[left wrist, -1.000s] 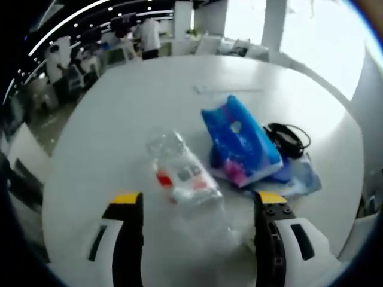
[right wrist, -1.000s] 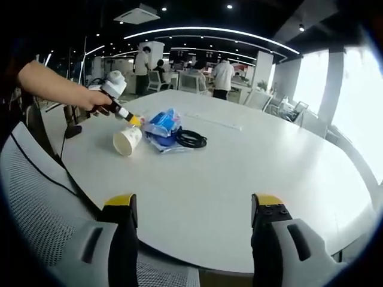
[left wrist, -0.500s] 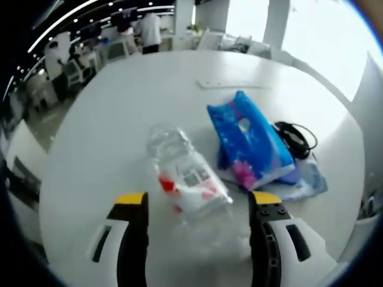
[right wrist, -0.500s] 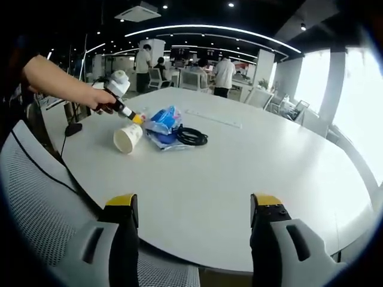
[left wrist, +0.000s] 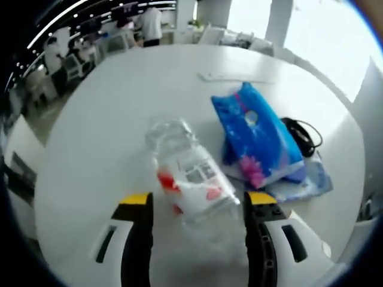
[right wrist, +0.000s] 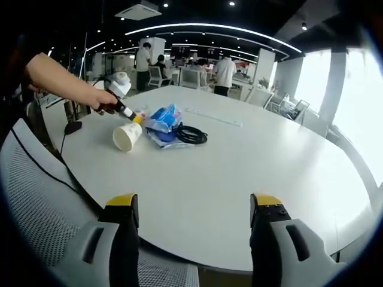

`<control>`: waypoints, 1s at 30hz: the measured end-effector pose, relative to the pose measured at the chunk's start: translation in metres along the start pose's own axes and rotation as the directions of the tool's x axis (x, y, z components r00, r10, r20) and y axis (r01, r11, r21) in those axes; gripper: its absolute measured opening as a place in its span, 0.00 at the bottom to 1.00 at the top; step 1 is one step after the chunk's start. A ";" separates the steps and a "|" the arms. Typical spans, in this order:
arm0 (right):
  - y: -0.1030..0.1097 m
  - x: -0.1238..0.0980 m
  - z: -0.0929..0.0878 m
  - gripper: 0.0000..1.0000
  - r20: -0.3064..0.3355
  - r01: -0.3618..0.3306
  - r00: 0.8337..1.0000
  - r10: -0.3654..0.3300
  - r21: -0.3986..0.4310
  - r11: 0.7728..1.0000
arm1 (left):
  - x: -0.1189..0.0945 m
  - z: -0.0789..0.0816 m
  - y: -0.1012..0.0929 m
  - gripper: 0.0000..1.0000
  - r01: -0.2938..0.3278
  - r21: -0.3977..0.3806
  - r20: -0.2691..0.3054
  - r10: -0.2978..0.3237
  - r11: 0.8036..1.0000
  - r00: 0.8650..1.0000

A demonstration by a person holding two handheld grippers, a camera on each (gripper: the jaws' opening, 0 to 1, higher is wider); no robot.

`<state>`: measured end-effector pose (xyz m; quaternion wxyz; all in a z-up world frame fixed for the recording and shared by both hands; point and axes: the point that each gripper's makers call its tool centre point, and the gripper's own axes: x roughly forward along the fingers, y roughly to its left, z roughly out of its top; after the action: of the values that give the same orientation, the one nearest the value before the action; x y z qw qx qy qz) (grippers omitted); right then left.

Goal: Arrange the tabletop items into an orderly group along one side of the table until the central work area is clear of visible clutter.

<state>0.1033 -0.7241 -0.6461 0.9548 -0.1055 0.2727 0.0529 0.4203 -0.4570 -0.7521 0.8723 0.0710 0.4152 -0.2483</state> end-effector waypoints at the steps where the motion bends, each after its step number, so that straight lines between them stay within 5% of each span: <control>1: 0.000 0.000 0.000 0.75 0.000 0.000 1.000 0.000 0.000 1.000 | -0.001 -0.001 0.000 0.55 0.005 -0.001 0.000 -0.005 1.000 1.000; 6: 0.000 0.000 0.000 0.75 -0.002 0.001 1.000 -0.001 -0.002 1.000 | -0.006 -0.002 0.003 0.47 0.003 0.021 0.001 -0.003 1.000 1.000; 13: 0.001 0.000 0.000 0.74 -0.003 0.001 1.000 -0.001 -0.002 1.000 | -0.007 -0.002 0.010 0.51 -0.007 0.013 0.003 0.007 1.000 1.000; 20: 0.000 0.000 0.000 0.74 -0.005 0.005 1.000 -0.005 -0.002 1.000 | -0.006 0.014 0.009 0.51 -0.013 0.026 0.034 0.012 1.000 0.999; 30: -0.002 0.000 -0.001 0.73 -0.007 0.016 1.000 -0.016 0.001 1.000 | 0.008 0.011 0.009 0.51 -0.015 0.018 -0.031 0.015 1.000 0.999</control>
<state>0.1030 -0.7261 -0.6463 0.9544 -0.1075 0.2750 0.0450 0.4359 -0.4558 -0.7519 0.8669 0.0855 0.4259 -0.2443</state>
